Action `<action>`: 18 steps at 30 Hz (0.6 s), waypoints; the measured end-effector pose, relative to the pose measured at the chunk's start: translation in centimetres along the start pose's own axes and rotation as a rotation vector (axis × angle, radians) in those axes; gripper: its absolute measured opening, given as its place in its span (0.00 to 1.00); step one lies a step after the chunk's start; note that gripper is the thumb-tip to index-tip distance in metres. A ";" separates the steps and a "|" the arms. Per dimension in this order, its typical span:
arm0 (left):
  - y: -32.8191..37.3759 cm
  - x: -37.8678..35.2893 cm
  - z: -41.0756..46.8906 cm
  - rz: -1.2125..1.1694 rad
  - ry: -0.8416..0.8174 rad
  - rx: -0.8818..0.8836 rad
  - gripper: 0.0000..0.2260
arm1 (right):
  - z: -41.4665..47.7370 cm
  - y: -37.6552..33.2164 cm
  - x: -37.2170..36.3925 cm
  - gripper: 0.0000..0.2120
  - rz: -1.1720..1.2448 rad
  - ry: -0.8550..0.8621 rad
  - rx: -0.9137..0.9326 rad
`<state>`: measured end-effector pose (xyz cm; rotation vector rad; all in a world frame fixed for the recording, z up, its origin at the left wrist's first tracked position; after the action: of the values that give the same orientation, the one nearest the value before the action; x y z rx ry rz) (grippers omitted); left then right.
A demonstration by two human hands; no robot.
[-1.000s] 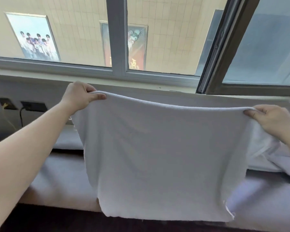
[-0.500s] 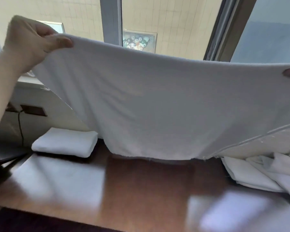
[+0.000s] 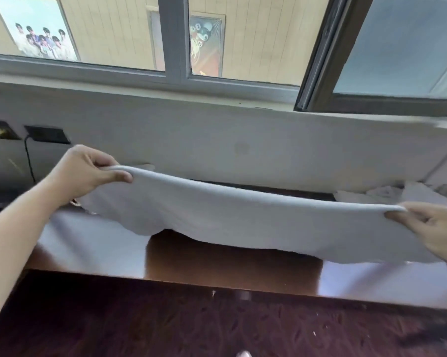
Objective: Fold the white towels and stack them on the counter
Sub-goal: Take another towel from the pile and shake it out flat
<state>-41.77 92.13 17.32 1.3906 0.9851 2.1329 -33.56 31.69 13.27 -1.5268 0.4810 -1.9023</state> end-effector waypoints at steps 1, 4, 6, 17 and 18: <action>-1.1 -0.8 -0.9 0.058 -0.022 0.039 0.18 | -0.6 -1.1 -0.2 0.07 -0.071 -0.032 -0.072; -3.3 -3.2 -4.1 0.098 -0.110 0.119 0.18 | -3.3 1.2 -1.9 0.15 -0.165 -0.068 -0.163; -4.4 -4.0 -5.8 0.082 -0.179 0.169 0.17 | -4.0 2.5 -2.1 0.28 -0.229 -0.104 -0.194; -6.4 -5.4 -6.4 0.122 -0.303 0.247 0.32 | -5.0 5.6 -2.5 0.36 -0.147 -0.308 -0.286; -6.1 -5.8 -5.7 0.126 -0.290 0.246 0.31 | -3.9 5.7 -2.5 0.34 -0.143 -0.306 -0.281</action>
<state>-44.76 90.45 7.76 1.8632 1.0941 1.8679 -35.60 28.83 6.74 -2.0447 0.5273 -1.7141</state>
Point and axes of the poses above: each hand's wrist, its own z-axis towards the middle knuckle, its own x-axis out of the back of the hand, y = z × x, the point moved 2 cm from there along z, towards the middle knuckle, and after that the axes turned 5 degrees about y, right-handed, at the moved point
